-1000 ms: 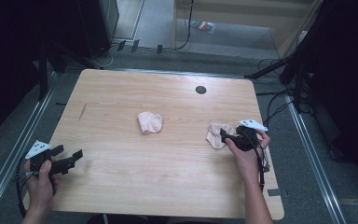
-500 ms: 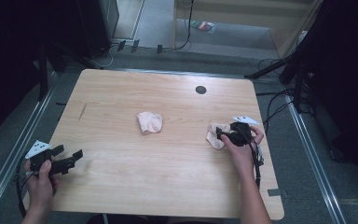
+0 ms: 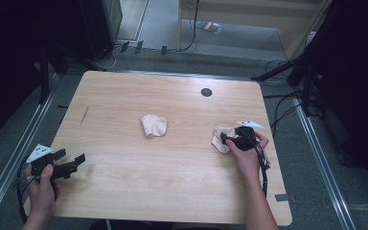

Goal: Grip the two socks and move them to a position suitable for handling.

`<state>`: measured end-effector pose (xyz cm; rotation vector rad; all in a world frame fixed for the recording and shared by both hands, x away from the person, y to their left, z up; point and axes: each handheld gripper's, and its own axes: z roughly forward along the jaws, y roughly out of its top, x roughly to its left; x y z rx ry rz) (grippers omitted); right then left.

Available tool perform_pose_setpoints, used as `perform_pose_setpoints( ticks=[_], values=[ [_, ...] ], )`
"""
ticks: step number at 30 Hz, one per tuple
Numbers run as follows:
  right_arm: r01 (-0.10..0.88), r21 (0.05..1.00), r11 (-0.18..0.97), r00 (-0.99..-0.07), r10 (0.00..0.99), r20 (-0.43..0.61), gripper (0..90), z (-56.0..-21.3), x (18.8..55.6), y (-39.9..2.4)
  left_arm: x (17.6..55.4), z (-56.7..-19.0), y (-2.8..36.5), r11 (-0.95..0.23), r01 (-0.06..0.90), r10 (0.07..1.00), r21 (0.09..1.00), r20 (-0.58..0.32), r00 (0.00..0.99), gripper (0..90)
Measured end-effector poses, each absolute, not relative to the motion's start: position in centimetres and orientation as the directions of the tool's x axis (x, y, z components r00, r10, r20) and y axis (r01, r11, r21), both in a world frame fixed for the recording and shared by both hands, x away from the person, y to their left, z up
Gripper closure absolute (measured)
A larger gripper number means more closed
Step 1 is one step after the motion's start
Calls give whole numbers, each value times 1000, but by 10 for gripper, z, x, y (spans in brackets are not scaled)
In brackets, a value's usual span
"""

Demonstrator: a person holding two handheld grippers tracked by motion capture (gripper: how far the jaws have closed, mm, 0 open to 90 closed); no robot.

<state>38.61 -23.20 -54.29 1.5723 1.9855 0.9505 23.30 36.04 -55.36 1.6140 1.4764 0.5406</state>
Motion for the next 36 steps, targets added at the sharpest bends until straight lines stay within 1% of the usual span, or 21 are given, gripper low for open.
perform_pose_setpoints(
  ticks=[5, 6, 8, 9, 10, 11, 12, 15, 19, 20, 22, 23, 26, 29, 30, 36],
  values=[
    [656, 741, 139, -264, 963, 53, 265, -544, 386, -231, 233, -553, 361, 65, 582, 952, 810, -225, 208, 139],
    [649, 745, 154, -265, 964, 32, 313, -545, 384, -229, 233, -553, 360, 65, 582, 952, 810, -225, 208, 139],
    [644, 748, 160, -269, 963, 26, 326, -545, 384, -229, 233, -554, 360, 64, 582, 952, 811, -224, 208, 139],
    [644, 748, 159, -267, 963, 25, 357, -545, 383, -229, 233, -554, 360, 65, 583, 952, 810, -226, 209, 139],
    [637, 755, 155, -264, 964, 24, 442, -545, 382, -229, 233, -554, 360, 64, 583, 951, 810, -226, 210, 139],
    [637, 755, 155, -264, 964, 24, 442, -545, 382, -229, 233, -554, 360, 63, 583, 951, 810, -225, 210, 139],
    [634, 759, 151, -259, 966, 24, 474, -546, 381, -230, 233, -554, 360, 64, 582, 951, 811, -226, 210, 139],
    [616, 777, 129, -240, 970, 28, 618, -547, 378, -233, 233, -554, 361, 70, 583, 950, 810, -232, 209, 139],
    [626, 775, 87, -206, 977, 57, 777, -547, 377, -238, 233, -554, 361, 68, 582, 951, 811, -229, 209, 139],
    [634, 769, 80, -205, 976, 68, 800, -546, 378, -241, 233, -554, 361, 66, 583, 951, 810, -229, 209, 139],
    [640, 765, 73, -202, 977, 75, 806, -545, 378, -241, 233, -554, 361, 70, 582, 951, 810, -231, 207, 139],
    [643, 764, 55, -178, 981, 79, 811, -544, 378, -243, 233, -554, 361, 70, 582, 951, 810, -231, 207, 139],
    [632, 775, 25, -158, 983, 97, 813, -539, 373, -245, 233, -554, 361, 67, 585, 951, 809, -229, 208, 139],
    [621, 783, 14, -161, 981, 110, 813, -534, 369, -245, 233, -554, 360, 65, 583, 952, 810, -226, 208, 139],
    [608, 794, 7, -167, 979, 119, 813, -525, 362, -244, 233, -554, 360, 63, 583, 952, 810, -223, 208, 138],
    [584, 811, -19, -180, 972, 152, 813, -505, 346, -243, 233, -553, 359, 56, 578, 955, 814, -213, 206, 138]
  ],
)
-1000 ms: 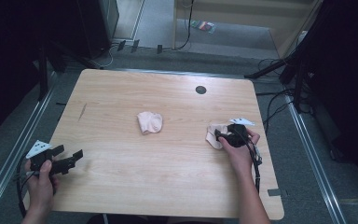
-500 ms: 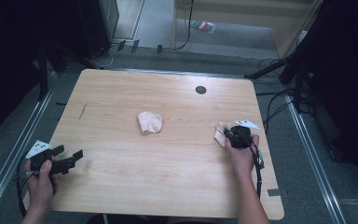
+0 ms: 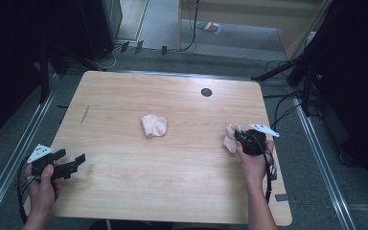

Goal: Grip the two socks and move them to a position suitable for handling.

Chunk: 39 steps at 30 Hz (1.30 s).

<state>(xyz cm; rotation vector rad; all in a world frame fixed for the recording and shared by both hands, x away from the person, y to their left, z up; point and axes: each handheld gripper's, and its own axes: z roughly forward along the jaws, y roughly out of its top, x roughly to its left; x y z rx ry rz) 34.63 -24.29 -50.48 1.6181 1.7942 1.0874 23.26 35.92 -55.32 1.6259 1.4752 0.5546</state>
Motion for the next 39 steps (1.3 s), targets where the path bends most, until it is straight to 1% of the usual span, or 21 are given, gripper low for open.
perform_pose_setpoints(
  ticks=[2, 4, 8, 11, 17, 26, 34, 39],
  values=[
    [575, 818, -25, -185, 970, 160, 813, -498, 340, -243, 232, -553, 359, 54, 575, 958, 817, -205, 200, 138],
    [570, 820, -55, -185, 964, 193, 813, -489, 331, -243, 232, -552, 358, 50, 570, 960, 820, -197, 199, 138],
    [558, 827, -63, -201, 957, 209, 812, -483, 322, -241, 232, -547, 356, 66, 553, 961, 831, -203, 190, 137],
    [553, 831, -69, -216, 951, 223, 811, -479, 314, -236, 232, -542, 348, 39, 543, 963, 839, -176, 203, 137],
    [548, 834, -67, -245, 940, 237, 811, -478, 300, -225, 232, -537, 328, 2, 533, 955, 846, -161, 251, 137],
    [545, 837, -42, -284, 930, 232, 811, -476, 289, -208, 233, -531, 295, -22, 526, 929, 850, -177, 326, 137],
    [556, 830, -39, -311, 916, 252, 810, -475, 274, -193, 232, -527, 264, -65, 512, 902, 857, -168, 397, 136],
    [553, 833, -25, -331, 911, 247, 810, -476, 266, -183, 231, -525, 247, -90, 502, 885, 860, -162, 436, 132]
  ],
)
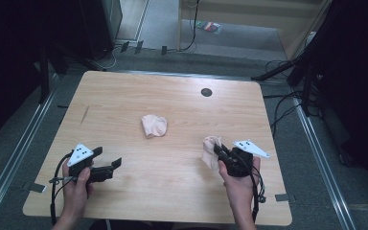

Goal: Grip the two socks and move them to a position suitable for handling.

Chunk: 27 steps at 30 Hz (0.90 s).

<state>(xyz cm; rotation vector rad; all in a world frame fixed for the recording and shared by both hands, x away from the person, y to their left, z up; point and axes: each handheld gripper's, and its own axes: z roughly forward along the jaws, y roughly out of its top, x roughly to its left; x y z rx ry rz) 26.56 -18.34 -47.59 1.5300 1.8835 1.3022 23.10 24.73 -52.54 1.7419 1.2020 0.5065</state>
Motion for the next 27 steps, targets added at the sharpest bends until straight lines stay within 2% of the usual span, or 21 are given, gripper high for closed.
perform_pose_setpoints(
  ticks=[19, 27],
  values=[
    [566, 823, 57, -432, 870, 236, 809, -492, 250, -133, 227, -525, 190, -160, 484, 820, 860, -157, 550, 128],
    [581, 809, 88, -455, 859, 233, 809, -506, 247, -110, 226, -524, 163, -124, 497, 791, 859, -217, 572, 118]
  ],
)
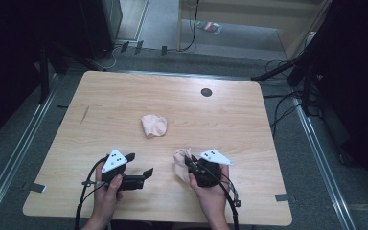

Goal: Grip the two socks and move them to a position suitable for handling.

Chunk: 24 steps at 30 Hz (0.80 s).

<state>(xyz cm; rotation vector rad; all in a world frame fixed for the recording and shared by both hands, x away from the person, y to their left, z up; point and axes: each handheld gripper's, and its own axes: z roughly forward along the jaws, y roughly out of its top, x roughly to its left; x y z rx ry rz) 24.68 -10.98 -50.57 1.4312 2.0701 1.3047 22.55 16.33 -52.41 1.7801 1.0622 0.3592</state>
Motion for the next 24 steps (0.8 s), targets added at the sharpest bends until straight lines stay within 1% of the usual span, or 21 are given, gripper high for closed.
perform_pose_setpoints(
  ticks=[3, 6, 8, 10, 11, 13, 14, 15, 16, 17, 18, 21, 22, 24],
  values=[
    [585, 804, 103, -467, 854, 231, 809, -513, 246, -101, 227, -526, 157, -153, 484, 783, 862, -193, 592, 117],
    [596, 795, 117, -471, 852, 228, 809, -520, 245, -93, 229, -527, 156, -147, 479, 772, 865, -202, 602, 118],
    [602, 789, 126, -476, 849, 228, 808, -525, 244, -87, 229, -528, 153, -169, 471, 762, 866, -189, 620, 118],
    [611, 781, 131, -476, 849, 230, 785, -529, 244, -82, 228, -530, 152, -190, 471, 752, 862, -180, 634, 117],
    [611, 783, 119, -485, 837, 252, 682, -530, 245, -81, 228, -530, 152, -195, 469, 752, 862, -175, 636, 117],
    [608, 788, 93, -487, 828, 278, 565, -528, 246, -83, 228, -531, 153, -189, 474, 751, 860, -184, 634, 117],
    [600, 796, 76, -490, 821, 291, 535, -526, 246, -86, 228, -531, 154, -191, 476, 750, 858, -185, 635, 117],
    [589, 807, 53, -491, 816, 305, 523, -521, 246, -91, 228, -532, 155, -187, 477, 753, 859, -186, 631, 117],
    [556, 831, 25, -483, 823, 298, 522, -512, 246, -102, 229, -533, 155, -188, 479, 755, 858, -186, 629, 118],
    [556, 831, 25, -483, 823, 298, 522, -512, 246, -102, 229, -533, 155, -191, 482, 752, 855, -187, 631, 118],
    [543, 839, 17, -475, 830, 291, 542, -508, 247, -108, 230, -535, 154, -194, 485, 750, 852, -190, 633, 118],
    [553, 833, -6, -455, 836, 308, 616, -504, 249, -123, 231, -537, 151, -204, 495, 741, 844, -197, 642, 120],
    [555, 832, 6, -457, 838, 299, 628, -504, 249, -124, 231, -539, 150, -210, 497, 739, 842, -196, 645, 122],
    [577, 814, 73, -479, 837, 264, 633, -507, 251, -121, 231, -541, 149, -214, 503, 739, 837, -198, 644, 135]
  ],
)
